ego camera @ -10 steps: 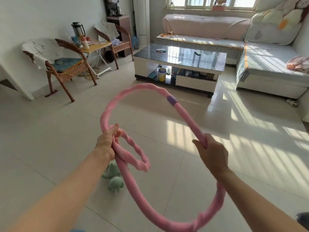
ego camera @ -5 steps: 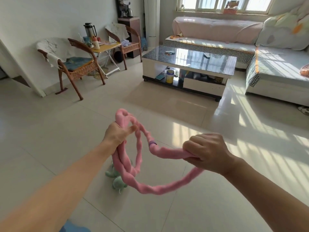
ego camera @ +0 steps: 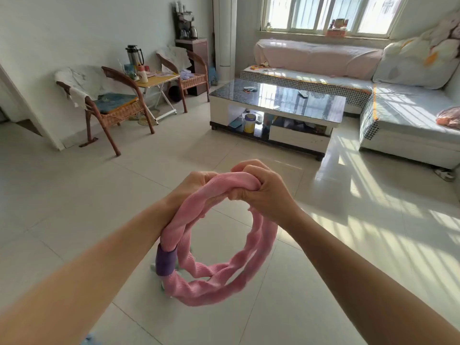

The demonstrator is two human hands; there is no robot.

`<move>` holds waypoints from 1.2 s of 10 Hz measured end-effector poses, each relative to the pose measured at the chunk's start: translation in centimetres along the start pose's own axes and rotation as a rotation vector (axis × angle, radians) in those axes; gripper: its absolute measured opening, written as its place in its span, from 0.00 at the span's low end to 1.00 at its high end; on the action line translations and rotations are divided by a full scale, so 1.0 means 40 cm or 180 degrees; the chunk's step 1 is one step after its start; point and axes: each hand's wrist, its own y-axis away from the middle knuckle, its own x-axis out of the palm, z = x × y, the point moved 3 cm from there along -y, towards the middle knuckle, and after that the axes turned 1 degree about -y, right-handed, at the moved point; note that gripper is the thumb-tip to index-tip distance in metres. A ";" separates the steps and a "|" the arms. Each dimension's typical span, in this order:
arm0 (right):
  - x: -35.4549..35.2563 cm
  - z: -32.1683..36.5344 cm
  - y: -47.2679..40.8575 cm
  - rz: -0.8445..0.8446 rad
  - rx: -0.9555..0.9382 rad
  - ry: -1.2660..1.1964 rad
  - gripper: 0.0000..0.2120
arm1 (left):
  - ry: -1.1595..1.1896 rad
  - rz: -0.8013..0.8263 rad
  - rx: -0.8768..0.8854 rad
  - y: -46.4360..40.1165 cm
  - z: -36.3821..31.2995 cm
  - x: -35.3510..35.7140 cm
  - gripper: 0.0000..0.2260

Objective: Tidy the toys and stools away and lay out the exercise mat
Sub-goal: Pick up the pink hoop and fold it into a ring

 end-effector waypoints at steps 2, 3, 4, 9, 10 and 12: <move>-0.043 -0.045 0.008 0.0304 0.0601 0.0057 0.21 | 0.0550 -0.0070 -0.0373 -0.026 -0.045 0.025 0.13; -0.042 -0.056 0.013 0.0388 0.0539 0.0354 0.30 | 0.0816 -0.0044 -0.0390 -0.036 -0.058 0.047 0.21; -0.049 -0.053 0.015 0.0319 0.0196 0.0462 0.28 | 0.1019 -0.0278 -0.0527 -0.045 -0.057 0.067 0.24; -0.211 -0.051 0.065 -0.1408 0.0952 -0.0881 0.16 | 0.1719 -0.0985 -0.1628 0.041 0.302 0.061 0.30; -0.248 -0.062 0.066 -0.1656 0.1287 -0.1360 0.18 | 0.2652 -0.1086 -0.1854 0.053 0.298 0.140 0.24; -0.224 -0.116 0.125 -0.1749 0.2125 -0.1729 0.14 | 0.3220 -0.1350 -0.1289 0.029 0.168 0.168 0.19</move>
